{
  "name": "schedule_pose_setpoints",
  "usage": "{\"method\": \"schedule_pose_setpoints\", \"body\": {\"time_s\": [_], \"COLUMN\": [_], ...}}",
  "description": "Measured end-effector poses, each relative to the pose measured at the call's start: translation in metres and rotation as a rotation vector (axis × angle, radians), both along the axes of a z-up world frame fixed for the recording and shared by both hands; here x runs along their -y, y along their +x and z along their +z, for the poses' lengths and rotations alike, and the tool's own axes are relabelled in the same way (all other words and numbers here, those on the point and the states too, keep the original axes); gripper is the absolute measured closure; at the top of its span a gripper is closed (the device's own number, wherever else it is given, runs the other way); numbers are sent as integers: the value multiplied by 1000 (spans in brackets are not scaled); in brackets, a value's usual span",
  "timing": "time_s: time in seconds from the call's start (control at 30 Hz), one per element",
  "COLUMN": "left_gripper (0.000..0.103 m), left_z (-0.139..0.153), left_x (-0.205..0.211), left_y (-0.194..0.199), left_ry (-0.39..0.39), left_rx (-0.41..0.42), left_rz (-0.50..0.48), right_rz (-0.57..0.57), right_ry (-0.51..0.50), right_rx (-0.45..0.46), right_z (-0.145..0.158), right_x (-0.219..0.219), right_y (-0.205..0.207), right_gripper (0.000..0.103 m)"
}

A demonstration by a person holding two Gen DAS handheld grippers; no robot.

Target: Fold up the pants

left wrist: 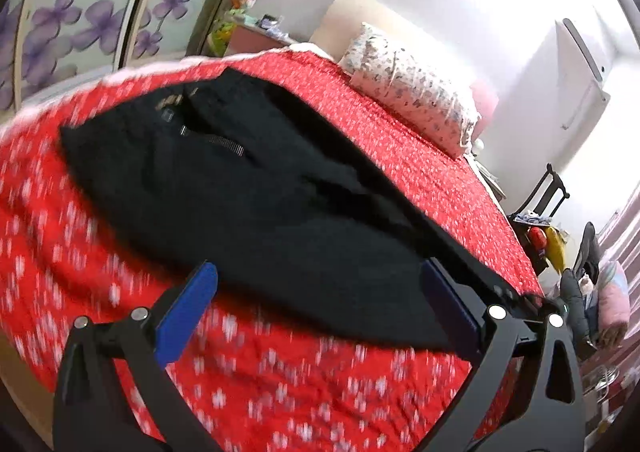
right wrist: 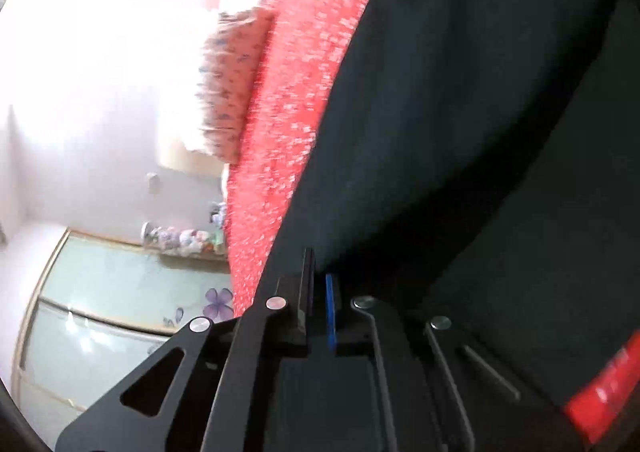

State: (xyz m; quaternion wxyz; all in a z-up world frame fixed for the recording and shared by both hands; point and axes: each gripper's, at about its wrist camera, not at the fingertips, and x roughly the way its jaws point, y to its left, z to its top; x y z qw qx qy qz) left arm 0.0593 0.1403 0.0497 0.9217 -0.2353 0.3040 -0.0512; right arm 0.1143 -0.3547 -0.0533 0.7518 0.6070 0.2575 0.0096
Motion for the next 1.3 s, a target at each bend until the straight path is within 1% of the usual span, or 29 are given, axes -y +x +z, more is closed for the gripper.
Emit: {"method": "schedule_pose_setpoints", "body": {"time_s": [0.03,0.07,0.17,0.23,0.27,0.33,0.37,0.4,0.43,0.5,0.6,0.7,0.77,0.83,0.87,0.9,0.93,0.97,1.0,1.03,1.07,1.1,1.17,1.2,1.3], "left_gripper": [2,2,2,2,2,2,2,2,2,2,2,2,2,3,5,17,42,52,73,95,97,97,97,97,97], "left_z": [8,12,26,27,25,18,13,5,-3,-16,-30,-43,-54,-61,-61,-62,-63,-65,-67,-68,-67,-64,-57,-51,-32], "left_x": [-2,-3,-12,-13,-13,-15,-15,-18,-21,-26,-27,-25,-25,-28,-27,-26,-25,-24,-25,-27,-30,-32,-34,-35,-41], "left_y": [12,22,83,120,141,193,210,236,261,298,332,354,364,371,375,380,384,388,392,390,385,377,363,351,314], "left_ry": [-4,-12,-64,-70,-65,-44,-36,-28,-34,-55,-101,-87,-117,-161,-165,-156,-133,-85,-66,-107,-156,-161,-156,-143,-155], "left_rx": [5,6,-60,-112,-143,-224,-254,-305,-357,-421,-440,-464,-473,-453,-446,-437,-441,-466,-474,-449,-419,-406,-369,-340,-286], "left_rz": [-8,-12,-15,9,16,36,48,72,99,147,219,306,360,407,410,401,387,374,349,303,271,291,290,289,293], "right_rz": [3,15,45,57,63,74,82,91,101,113,123,146,154,162,166,167,168,170,172,174,173,173,170,168,158], "right_ry": [-19,-61,-197,-268,-301,-320,-332,-348,-364,-372,-387,-388,-387,-388,-388,-386,-385,-387,-389,-392,-392,-391,-387,-383,-379], "right_rx": [16,31,55,70,75,71,69,69,71,74,65,63,65,64,64,65,66,67,69,70,75,78,86,94,126], "right_z": [1,0,7,9,9,5,4,4,4,3,6,6,6,6,6,6,6,6,7,7,7,7,7,7,10], "right_x": [-2,-5,-14,-16,-17,-17,-17,-17,-18,-20,-24,-26,-26,-28,-28,-28,-28,-28,-28,-29,-29,-29,-29,-28,-24], "right_y": [-6,-11,-9,-9,-9,-10,-9,-10,-8,-7,-4,-2,-1,1,1,0,1,1,-3,-1,-1,-1,2,1,-1], "right_gripper": [99,99,99,99,99,99,99,99,99,99,98,98,98,98,98,98,98,98,98,98,98,98,98,98,98]}}
